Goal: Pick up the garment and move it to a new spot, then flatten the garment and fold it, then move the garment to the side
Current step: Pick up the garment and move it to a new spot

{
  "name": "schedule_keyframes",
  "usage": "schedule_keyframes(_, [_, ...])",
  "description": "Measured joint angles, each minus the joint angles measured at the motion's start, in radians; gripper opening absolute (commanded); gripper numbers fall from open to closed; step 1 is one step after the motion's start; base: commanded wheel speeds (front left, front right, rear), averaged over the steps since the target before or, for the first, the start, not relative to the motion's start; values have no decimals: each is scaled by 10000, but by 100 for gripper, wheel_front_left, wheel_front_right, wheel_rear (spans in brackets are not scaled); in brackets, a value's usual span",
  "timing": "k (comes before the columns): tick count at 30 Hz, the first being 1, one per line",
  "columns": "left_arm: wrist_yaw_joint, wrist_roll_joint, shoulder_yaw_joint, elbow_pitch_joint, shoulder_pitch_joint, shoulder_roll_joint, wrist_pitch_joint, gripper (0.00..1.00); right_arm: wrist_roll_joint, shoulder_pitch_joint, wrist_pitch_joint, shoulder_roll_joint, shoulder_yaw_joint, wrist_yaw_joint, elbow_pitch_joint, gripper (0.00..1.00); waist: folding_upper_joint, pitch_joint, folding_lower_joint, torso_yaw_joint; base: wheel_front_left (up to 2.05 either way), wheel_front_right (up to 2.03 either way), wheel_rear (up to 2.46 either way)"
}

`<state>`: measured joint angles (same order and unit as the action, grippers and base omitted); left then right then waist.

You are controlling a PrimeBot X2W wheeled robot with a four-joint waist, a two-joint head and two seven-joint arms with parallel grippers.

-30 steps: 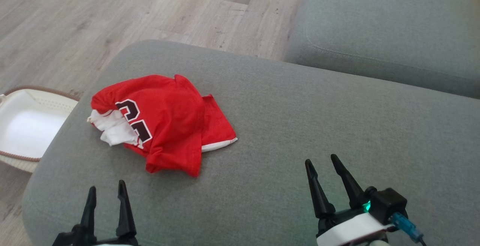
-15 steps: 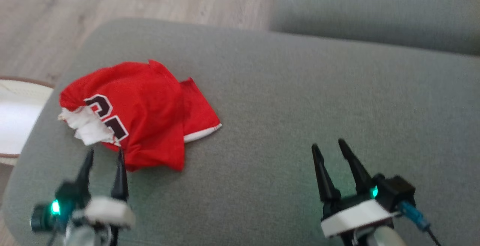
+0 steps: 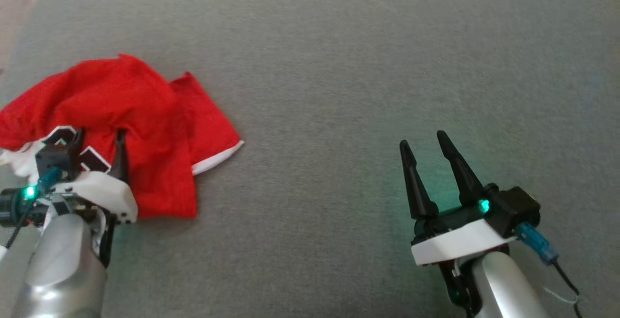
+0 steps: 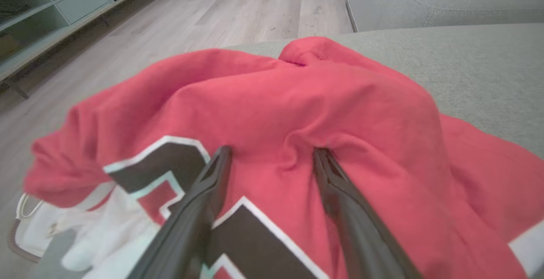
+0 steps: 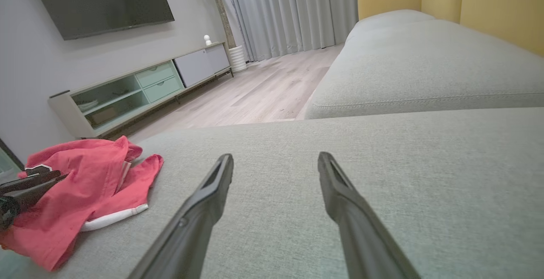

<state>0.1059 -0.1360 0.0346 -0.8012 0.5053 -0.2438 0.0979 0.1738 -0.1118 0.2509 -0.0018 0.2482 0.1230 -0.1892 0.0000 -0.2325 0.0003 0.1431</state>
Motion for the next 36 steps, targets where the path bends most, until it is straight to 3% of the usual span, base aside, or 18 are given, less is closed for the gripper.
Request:
schedule_keyframes(5, [98,-142,4,-991,475,-345,-105,100,-109,-58,0,-4,38,0,102,100,0,-298,-2,-491,0,0,0])
schedule_keyframes(6, [100,-159,10,-1145,544,-395,-128,31,-109,-64,0,-4,23,0,109,100,0,-340,-2,-559,0,0,0])
schedule_keyframes(7, [100,-219,21,-1300,637,-414,-125,0,-109,-66,0,-4,13,0,121,100,0,-369,-2,-607,0,0,0])
schedule_keyframes(14, [165,-431,-31,-1555,900,-433,949,0,-65,-80,0,-4,-36,0,121,100,0,-115,-2,-651,0,0,0])
schedule_keyframes(18, [69,-583,-96,-1039,872,-441,1369,0,58,-63,0,-4,-48,0,98,100,0,254,-3,-663,0,0,0])
schedule_keyframes(30, [174,-968,297,2884,-73,-232,1511,0,280,58,0,-4,8,-2,-4,100,0,1259,-5,-848,0,0,0])
schedule_keyframes(36, [171,-1164,660,4849,-426,115,918,0,303,280,0,-4,159,0,-19,100,0,1439,-4,-1328,0,0,0])
